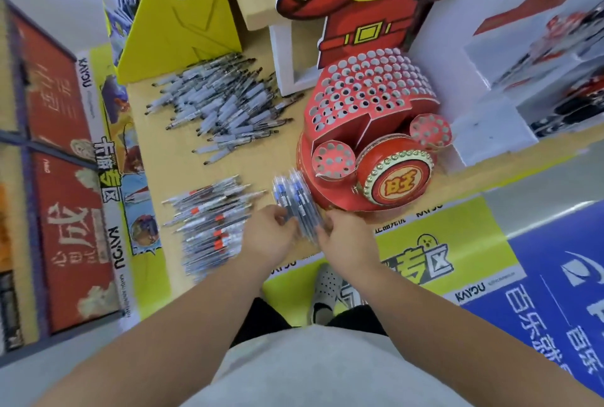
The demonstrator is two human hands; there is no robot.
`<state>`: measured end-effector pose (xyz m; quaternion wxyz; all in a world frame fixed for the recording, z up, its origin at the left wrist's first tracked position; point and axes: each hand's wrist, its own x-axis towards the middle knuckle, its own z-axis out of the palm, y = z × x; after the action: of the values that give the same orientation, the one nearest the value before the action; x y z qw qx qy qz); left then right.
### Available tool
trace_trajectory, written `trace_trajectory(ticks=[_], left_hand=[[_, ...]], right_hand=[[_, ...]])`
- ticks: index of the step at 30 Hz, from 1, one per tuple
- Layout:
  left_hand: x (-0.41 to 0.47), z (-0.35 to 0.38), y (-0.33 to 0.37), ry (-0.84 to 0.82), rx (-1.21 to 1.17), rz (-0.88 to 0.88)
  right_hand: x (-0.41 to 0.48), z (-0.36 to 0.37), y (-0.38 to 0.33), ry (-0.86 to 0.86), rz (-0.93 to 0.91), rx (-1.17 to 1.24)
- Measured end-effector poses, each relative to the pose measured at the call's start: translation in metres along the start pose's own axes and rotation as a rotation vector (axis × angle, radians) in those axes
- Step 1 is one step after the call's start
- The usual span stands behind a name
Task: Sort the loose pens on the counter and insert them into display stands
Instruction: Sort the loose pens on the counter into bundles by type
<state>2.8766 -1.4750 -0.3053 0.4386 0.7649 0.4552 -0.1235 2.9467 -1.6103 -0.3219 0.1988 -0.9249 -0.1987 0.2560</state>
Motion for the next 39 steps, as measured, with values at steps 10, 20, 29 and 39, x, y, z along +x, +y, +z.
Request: trace_trajectory(ticks=[10,20,29,39], left_hand=[[-0.001,0.012,-0.006,0.079,0.042,0.085],[0.002,0.01,-0.004,0.04,0.094,0.146],[-0.001,0.004,-0.013,0.046,0.079,0.171],[-0.013,-0.007,0.006,-0.02,-0.449,0.061]], right_hand=[[0.004,0.006,-0.003,-0.044,-0.022,0.078],[0.007,0.01,-0.002,-0.018,0.01,0.114],[0.005,0.003,-0.001,-0.006,0.013,0.041],[-0.015,-0.019,-0.017,-0.003,-0.201,0.243]])
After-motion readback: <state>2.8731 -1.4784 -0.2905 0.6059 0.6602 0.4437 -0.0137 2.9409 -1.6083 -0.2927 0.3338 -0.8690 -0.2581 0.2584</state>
